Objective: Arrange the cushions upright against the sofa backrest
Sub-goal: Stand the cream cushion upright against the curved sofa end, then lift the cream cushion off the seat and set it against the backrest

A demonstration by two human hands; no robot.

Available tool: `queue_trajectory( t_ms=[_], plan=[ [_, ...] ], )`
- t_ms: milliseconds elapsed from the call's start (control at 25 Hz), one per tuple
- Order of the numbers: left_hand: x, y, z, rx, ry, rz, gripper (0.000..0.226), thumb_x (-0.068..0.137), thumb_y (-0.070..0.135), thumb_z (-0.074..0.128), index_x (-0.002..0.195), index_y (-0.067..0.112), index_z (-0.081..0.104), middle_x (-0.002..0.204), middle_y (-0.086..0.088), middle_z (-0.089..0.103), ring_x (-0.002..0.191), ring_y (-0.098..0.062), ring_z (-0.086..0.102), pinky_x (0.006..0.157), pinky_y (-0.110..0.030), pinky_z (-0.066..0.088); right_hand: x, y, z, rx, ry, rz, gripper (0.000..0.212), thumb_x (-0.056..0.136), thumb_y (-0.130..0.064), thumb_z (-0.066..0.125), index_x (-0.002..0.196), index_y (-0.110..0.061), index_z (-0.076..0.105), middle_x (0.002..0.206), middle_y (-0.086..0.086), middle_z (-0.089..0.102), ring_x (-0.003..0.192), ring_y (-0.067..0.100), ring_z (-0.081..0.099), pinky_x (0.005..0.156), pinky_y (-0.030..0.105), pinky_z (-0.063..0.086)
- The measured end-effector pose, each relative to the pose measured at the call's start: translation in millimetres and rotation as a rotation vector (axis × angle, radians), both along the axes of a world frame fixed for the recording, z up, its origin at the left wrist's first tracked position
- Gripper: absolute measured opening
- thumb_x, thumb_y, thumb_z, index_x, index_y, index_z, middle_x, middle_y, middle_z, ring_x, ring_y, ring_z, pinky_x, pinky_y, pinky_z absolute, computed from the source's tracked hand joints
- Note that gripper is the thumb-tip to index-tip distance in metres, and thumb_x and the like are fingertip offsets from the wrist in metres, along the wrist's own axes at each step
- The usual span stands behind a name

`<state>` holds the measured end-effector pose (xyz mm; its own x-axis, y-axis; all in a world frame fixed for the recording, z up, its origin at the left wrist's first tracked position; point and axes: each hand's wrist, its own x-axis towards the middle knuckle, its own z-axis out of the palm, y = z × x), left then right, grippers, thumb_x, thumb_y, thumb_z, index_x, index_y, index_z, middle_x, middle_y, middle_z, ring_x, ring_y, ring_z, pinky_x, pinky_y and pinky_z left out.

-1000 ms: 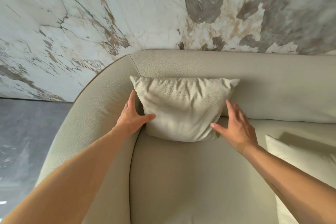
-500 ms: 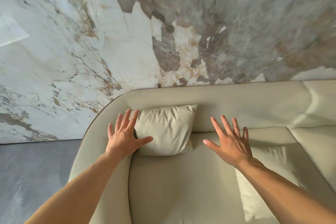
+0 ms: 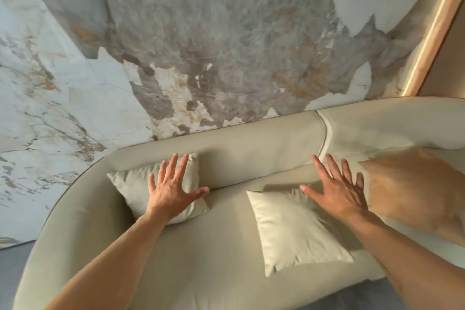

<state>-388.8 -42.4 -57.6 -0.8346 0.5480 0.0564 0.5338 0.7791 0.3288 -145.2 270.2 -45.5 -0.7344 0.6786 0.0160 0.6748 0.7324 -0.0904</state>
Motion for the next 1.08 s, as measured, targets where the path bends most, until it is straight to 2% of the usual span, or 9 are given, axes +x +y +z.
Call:
queue_trajectory(
  t_ms=[200, 400, 680, 1080],
  plan=[
    [58.1, 78.0, 9.3, 0.009, -0.002, -0.064, 0.116, 0.056, 0.097, 0.03, 0.153, 0.043, -0.003, 0.164, 0.011, -0.004, 0.151, -0.017, -0.006, 0.119, -0.054, -0.001, 106.3, 70.4, 7.7, -0.005, -0.055, -0.1, 0.086, 0.081, -0.083, 0.023, 0.152, -0.046, -0.008, 0.165, -0.008, -0.008, 0.151, 0.029, -0.006, 0.117, 0.058, 0.005],
    [86.7, 128.3, 7.0, -0.004, -0.007, -0.111, 0.116, 0.055, 0.098, 0.029, 0.153, 0.043, -0.001, 0.165, 0.01, -0.001, 0.151, -0.018, -0.003, 0.119, -0.054, 0.001, 147.8, 101.9, 2.2, -0.024, -0.094, -0.165, 0.088, 0.079, -0.084, 0.017, 0.153, -0.044, -0.009, 0.165, -0.006, -0.007, 0.151, 0.03, -0.003, 0.117, 0.059, 0.01],
    [80.9, 174.8, -15.7, -0.078, -0.053, -0.142, 0.109, 0.063, 0.093, 0.034, 0.153, 0.042, -0.002, 0.165, 0.009, -0.003, 0.151, -0.02, -0.005, 0.119, -0.052, 0.0, 139.5, 123.8, -19.7, -0.037, -0.131, -0.166, 0.089, 0.08, -0.084, 0.017, 0.153, -0.043, -0.012, 0.166, -0.004, -0.008, 0.151, 0.031, -0.002, 0.116, 0.06, 0.01],
    [37.4, 205.3, -60.1, -0.097, -0.182, -0.08, 0.107, 0.068, 0.092, 0.037, 0.153, 0.042, -0.005, 0.165, 0.007, -0.008, 0.151, -0.023, -0.01, 0.119, -0.054, -0.003, 72.8, 156.3, -38.1, -0.071, -0.171, -0.125, 0.087, 0.081, -0.084, 0.02, 0.152, -0.044, -0.013, 0.165, -0.005, -0.009, 0.152, 0.03, -0.001, 0.117, 0.059, 0.012]
  ],
)
